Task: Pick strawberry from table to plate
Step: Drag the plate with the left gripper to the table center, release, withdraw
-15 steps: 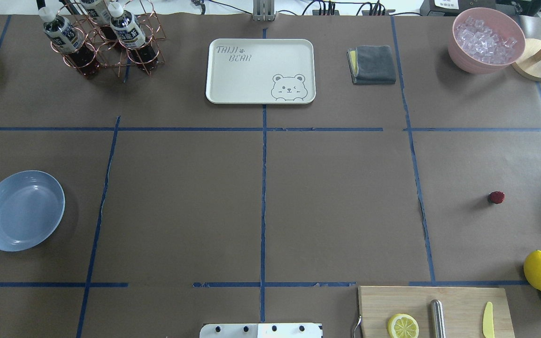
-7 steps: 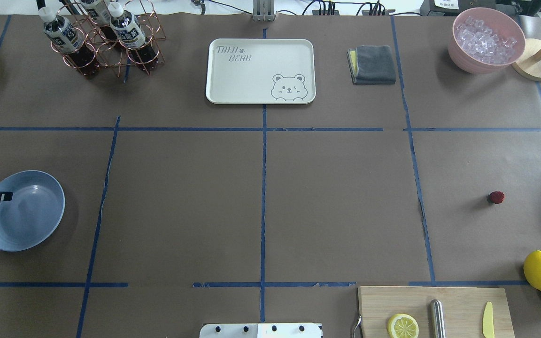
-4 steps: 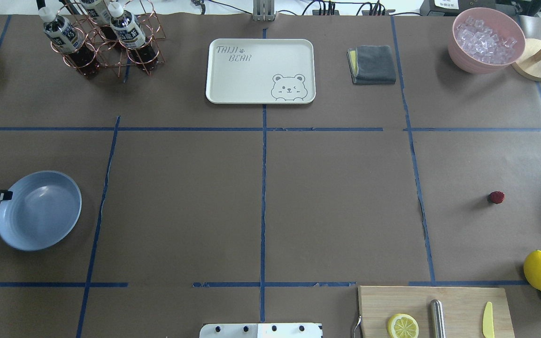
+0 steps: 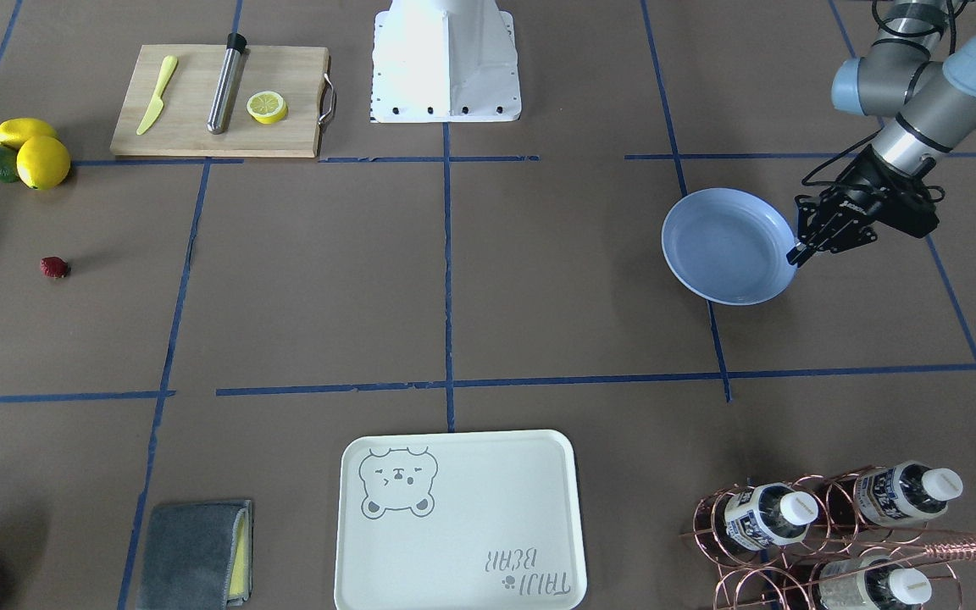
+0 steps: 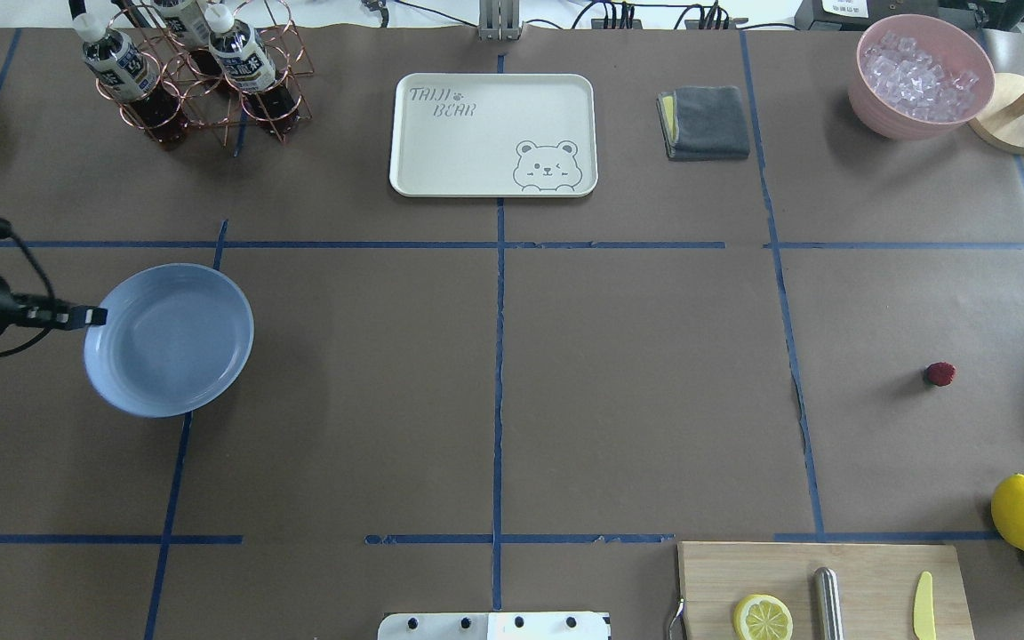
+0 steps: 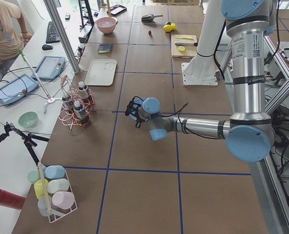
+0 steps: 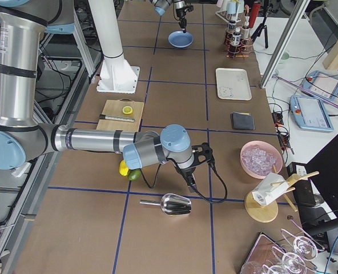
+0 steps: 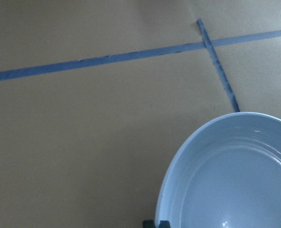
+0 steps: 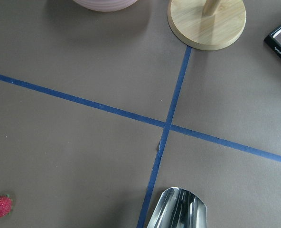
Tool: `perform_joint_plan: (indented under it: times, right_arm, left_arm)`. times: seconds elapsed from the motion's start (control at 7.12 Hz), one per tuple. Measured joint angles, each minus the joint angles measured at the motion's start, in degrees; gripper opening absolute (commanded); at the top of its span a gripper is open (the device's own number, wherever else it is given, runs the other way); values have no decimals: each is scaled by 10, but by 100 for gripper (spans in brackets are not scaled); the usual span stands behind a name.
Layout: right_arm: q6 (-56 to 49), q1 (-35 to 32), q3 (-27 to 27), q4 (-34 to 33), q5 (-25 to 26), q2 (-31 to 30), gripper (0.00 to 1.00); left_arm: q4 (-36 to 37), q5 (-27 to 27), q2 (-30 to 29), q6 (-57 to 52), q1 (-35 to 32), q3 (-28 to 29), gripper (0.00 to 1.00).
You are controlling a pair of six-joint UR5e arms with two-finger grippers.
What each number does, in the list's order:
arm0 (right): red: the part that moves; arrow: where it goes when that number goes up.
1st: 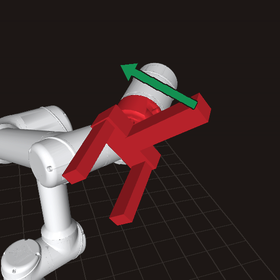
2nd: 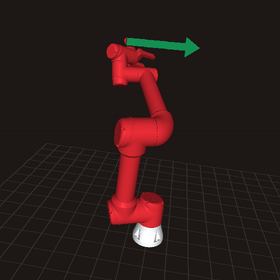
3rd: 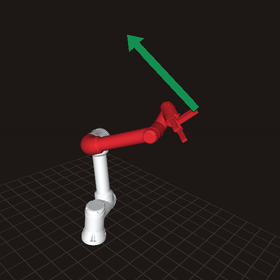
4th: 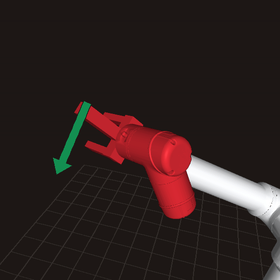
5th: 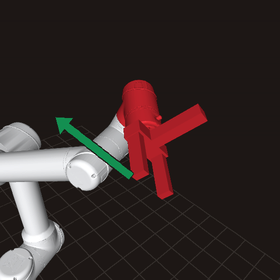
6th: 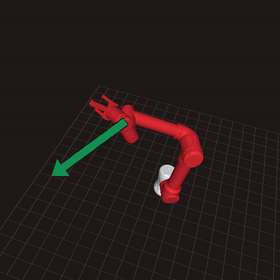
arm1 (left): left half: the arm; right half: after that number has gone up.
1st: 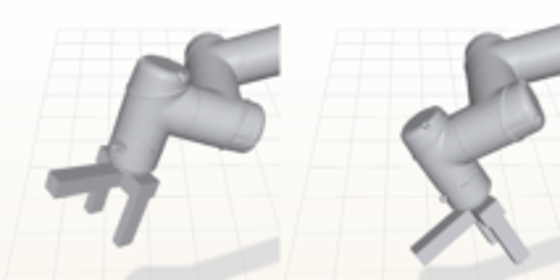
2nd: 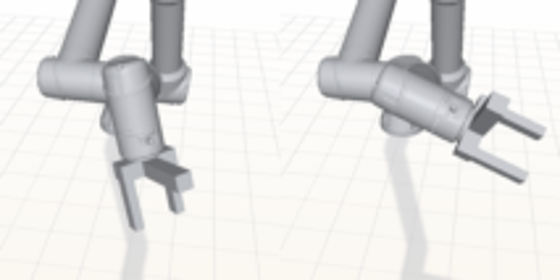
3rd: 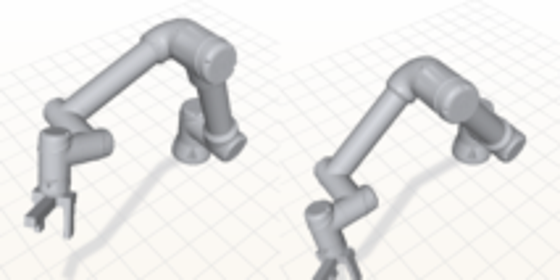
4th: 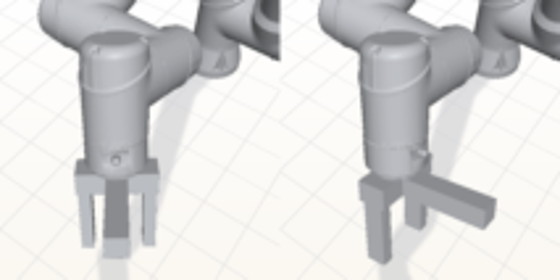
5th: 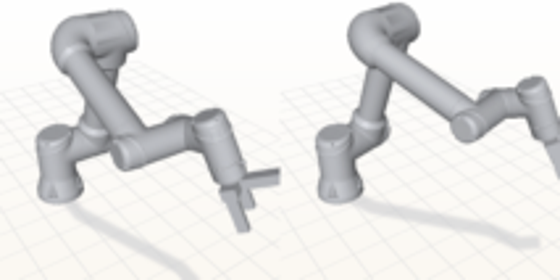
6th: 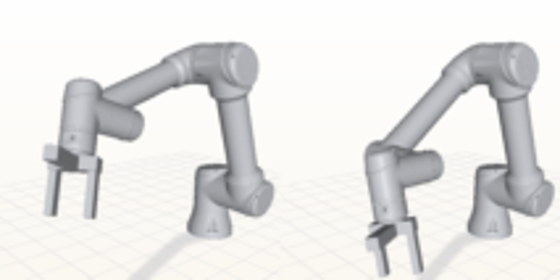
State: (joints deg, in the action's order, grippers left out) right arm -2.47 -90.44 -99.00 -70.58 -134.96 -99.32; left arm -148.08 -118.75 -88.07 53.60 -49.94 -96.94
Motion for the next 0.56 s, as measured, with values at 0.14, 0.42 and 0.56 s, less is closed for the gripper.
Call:
perform_joint_plan:
  times: [0.14,0.42,0.56]
  right_arm:
    - [0,0,0,0,-1,0,100]
    - [0,0,2,0,-14,0,100]
    - [0,0,3,-1,-18,0,100]
  left_arm:
    - [59,7,-61,26,16,-11,0]
    - [123,55,-184,90,91,16,0]
    - [141,86,-232,114,131,35,0]
